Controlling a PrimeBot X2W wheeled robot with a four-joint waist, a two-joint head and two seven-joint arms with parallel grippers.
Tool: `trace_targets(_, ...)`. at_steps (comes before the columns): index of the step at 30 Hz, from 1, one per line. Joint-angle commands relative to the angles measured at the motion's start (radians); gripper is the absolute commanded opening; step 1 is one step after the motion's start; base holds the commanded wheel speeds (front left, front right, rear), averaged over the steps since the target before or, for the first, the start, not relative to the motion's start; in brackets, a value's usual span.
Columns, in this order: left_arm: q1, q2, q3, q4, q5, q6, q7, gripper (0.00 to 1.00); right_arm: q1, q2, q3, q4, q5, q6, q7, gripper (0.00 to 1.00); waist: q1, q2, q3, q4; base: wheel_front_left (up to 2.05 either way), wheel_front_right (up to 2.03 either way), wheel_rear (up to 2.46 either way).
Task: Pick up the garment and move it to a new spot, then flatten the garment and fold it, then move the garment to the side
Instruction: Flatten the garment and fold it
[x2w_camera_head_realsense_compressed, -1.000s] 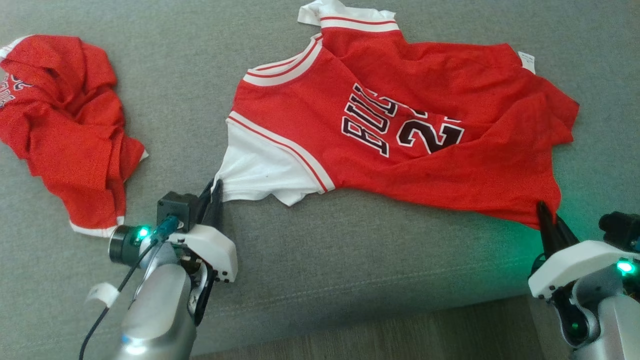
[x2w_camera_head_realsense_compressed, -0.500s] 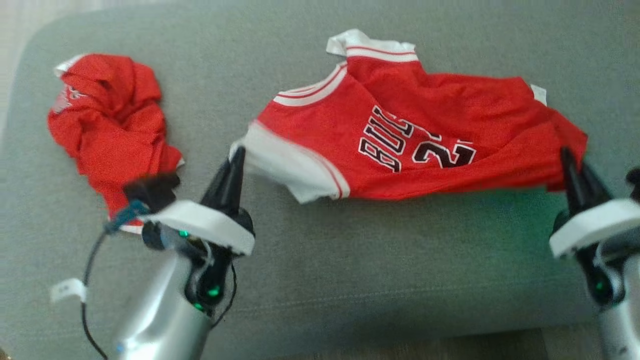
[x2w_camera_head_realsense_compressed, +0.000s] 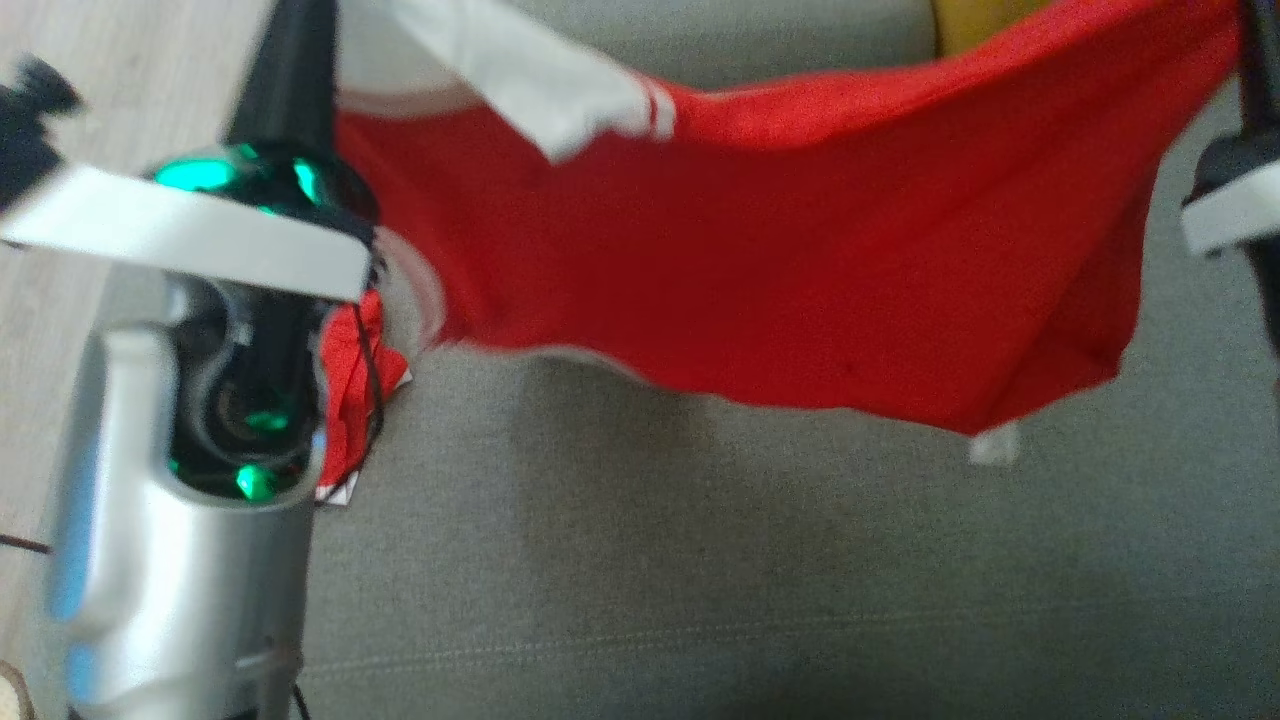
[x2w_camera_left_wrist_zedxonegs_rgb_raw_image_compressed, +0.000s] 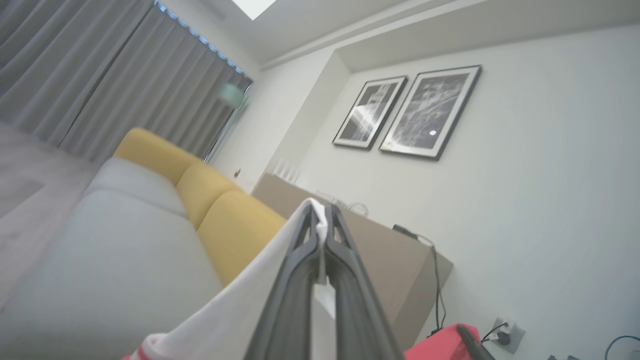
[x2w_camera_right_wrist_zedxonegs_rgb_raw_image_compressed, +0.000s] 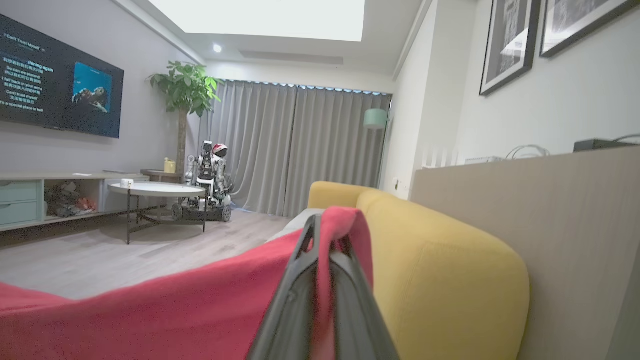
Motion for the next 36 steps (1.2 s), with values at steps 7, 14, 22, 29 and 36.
trace_targets(7, -0.161, 0.013, 0.063, -0.169, 0.002, 0.108, 0.067, 0.0, -0.131, -0.037, 0.008, -0.082, -0.009, 0.0, 0.158, 0.0, 0.0, -0.0001, -0.046, -0.001, 0.0, 0.0, 0.0)
trace_targets(14, -0.27, 0.017, 0.076, -0.109, -0.017, 0.176, 0.142, 0.0, -0.164, -0.037, 0.006, -0.104, -0.015, 0.0, 0.353, 0.0, 0.0, -0.0001, -0.003, -0.003, 0.0, 0.0, 0.0)
trace_targets(22, -0.609, 0.102, 0.085, 0.123, 0.055, 0.168, 0.171, 0.0, -0.51, -0.007, 0.044, -0.001, 0.016, 0.0, 0.436, 0.0, 0.0, -0.0001, 0.331, -0.014, 0.0, 0.0, 0.0)
trace_targets(29, -1.036, 0.123, 0.092, 0.463, 0.141, 0.057, -0.031, 0.0, -0.966, -0.002, 0.056, 0.308, -0.122, 0.0, 0.143, 0.0, 0.0, -0.0001, 0.546, 0.005, 0.0, 0.0, 0.0)
trace_targets(36, -1.127, 0.079, 0.058, 0.602, 0.148, -0.047, -0.151, 0.0, -1.087, -0.025, 0.112, 0.505, -0.169, 0.0, -0.059, 0.0, 0.0, -0.0001, 0.594, 0.043, 0.0, 0.0, 0.0)
